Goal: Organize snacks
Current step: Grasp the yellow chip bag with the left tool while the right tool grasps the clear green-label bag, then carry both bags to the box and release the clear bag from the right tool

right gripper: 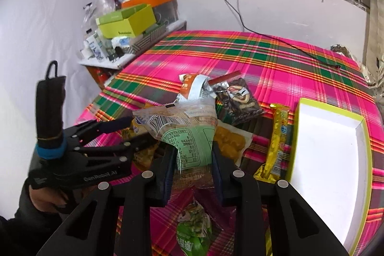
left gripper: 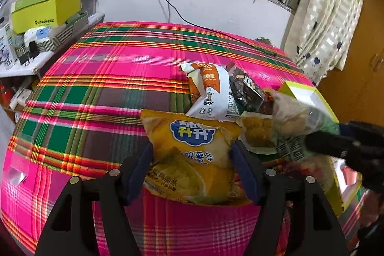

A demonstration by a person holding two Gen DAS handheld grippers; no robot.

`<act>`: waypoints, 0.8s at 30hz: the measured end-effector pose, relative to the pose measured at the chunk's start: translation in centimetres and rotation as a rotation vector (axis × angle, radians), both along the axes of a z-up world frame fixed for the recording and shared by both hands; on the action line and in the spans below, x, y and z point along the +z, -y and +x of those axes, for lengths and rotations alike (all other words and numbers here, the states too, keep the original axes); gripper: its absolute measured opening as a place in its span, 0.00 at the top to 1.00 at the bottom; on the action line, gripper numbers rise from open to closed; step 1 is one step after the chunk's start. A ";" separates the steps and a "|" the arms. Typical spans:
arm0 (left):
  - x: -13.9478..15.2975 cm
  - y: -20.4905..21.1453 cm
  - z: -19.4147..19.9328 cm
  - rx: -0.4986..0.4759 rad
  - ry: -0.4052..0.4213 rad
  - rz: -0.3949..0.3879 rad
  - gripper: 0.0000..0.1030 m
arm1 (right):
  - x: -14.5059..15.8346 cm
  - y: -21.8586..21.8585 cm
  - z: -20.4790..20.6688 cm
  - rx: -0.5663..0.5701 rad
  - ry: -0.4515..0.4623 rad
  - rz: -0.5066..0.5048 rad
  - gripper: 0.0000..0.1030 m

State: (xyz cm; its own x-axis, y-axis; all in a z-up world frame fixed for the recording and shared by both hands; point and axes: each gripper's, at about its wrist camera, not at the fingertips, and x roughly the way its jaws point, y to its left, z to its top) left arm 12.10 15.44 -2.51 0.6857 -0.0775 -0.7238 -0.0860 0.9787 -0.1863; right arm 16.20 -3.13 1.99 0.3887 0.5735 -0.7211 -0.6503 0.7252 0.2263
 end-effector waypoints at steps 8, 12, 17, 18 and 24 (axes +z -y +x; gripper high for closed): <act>-1.6 1.0 0.8 0.018 -0.057 0.087 0.24 | 0.6 1.7 -0.1 -0.031 0.002 0.020 0.75; -1.7 1.2 0.7 0.027 -0.052 0.098 0.27 | 0.9 2.7 -0.4 -0.044 0.010 0.033 0.75; -1.1 1.5 0.0 0.046 -0.033 0.108 0.44 | 1.5 4.4 -0.6 -0.073 0.019 0.054 0.75; -0.9 1.5 -0.2 0.054 -0.029 0.105 0.45 | 1.5 4.7 -0.6 -0.078 0.018 0.059 0.75; 0.2 1.7 -1.4 0.074 -0.004 0.083 0.50 | 2.2 7.4 -0.7 -0.125 0.025 0.084 0.75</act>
